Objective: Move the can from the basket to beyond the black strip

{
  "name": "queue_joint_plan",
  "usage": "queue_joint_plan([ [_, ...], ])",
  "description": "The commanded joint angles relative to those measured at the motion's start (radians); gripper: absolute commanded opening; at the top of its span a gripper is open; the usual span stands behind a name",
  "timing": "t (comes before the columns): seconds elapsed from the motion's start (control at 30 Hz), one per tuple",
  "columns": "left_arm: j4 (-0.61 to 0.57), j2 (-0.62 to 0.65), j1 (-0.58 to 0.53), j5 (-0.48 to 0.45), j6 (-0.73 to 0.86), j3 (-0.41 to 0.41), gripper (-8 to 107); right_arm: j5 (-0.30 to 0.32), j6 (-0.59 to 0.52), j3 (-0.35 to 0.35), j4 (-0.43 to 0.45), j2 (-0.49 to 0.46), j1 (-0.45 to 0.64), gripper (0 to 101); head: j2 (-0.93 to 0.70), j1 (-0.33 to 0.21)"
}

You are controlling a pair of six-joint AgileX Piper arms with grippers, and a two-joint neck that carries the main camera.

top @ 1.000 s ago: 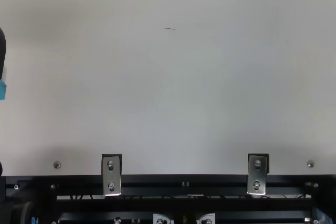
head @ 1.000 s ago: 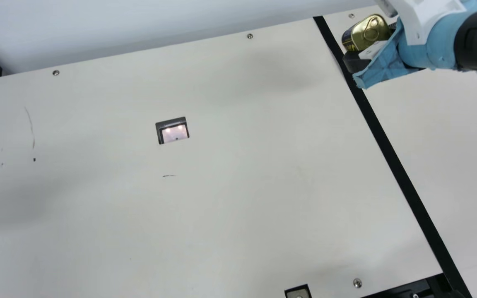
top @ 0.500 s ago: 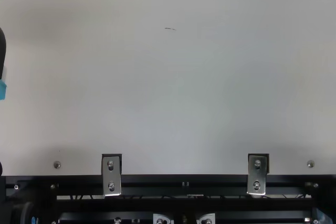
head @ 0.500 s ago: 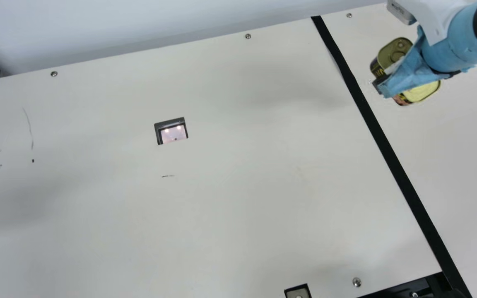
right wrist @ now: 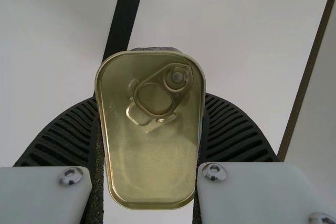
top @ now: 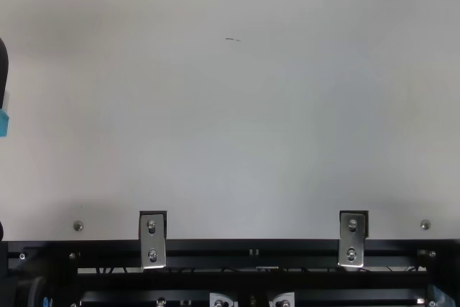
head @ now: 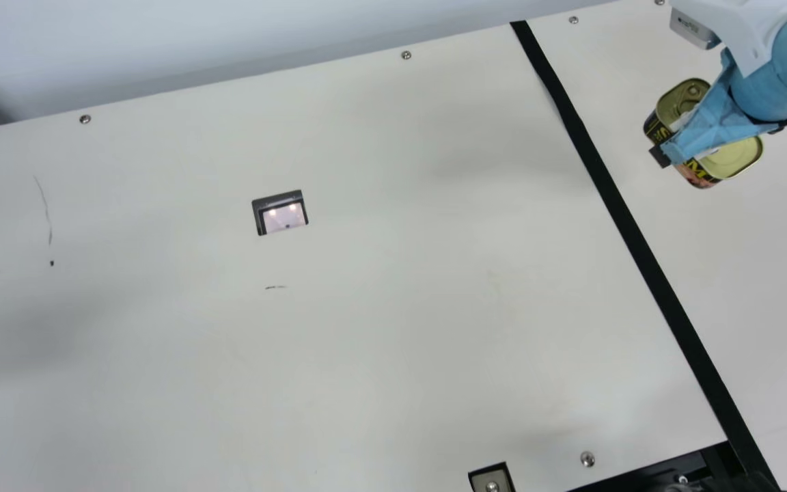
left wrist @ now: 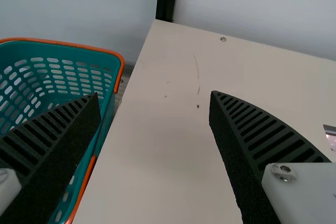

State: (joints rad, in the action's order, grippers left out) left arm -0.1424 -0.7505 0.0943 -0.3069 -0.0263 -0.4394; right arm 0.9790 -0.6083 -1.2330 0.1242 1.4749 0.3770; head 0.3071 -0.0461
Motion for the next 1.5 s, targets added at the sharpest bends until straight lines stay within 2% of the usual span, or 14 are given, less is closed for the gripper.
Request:
queue_joint_plan([
  [0.0,0.0,0.0,0.0,0.0,0.0,0.0,90,-0.004,-0.01,0.003,0.001,0.007,0.012,0,0.005,-0.002],
  [0.33,0.0,0.0,0.0,0.0,0.0,0.0,90,-0.042,-0.056,0.022,-0.023,0.061,0.077,0,-0.014,0.008],
  [0.7,0.0,0.0,0.0,0.0,0.0,0.0,90,-0.158,-0.068,0.098,-0.079,0.11,0.108,0,-0.043,0.011],
  [1.0,0.0,0.0,0.0,0.0,0.0,0.0,90,-0.229,-0.032,0.157,-0.077,0.129,0.101,0,-0.063,0.014],
  [1.03,0.0,0.0,0.0,0.0,0.0,0.0,90,-0.232,-0.028,0.161,-0.076,0.13,0.101,19,-0.064,0.015],
  [1.07,0.0,0.0,0.0,0.0,0.0,0.0,90,-0.236,-0.024,0.165,-0.076,0.131,0.1,101,-0.066,0.015],
  [1.27,0.0,0.0,0.0,0.0,0.0,0.0,90,-0.244,-0.012,0.178,-0.084,0.123,0.101,101,-0.074,0.014],
  [1.47,0.0,0.0,0.0,0.0,0.0,0.0,90,-0.236,-0.023,0.151,-0.105,0.091,0.092,101,-0.084,0.012],
])
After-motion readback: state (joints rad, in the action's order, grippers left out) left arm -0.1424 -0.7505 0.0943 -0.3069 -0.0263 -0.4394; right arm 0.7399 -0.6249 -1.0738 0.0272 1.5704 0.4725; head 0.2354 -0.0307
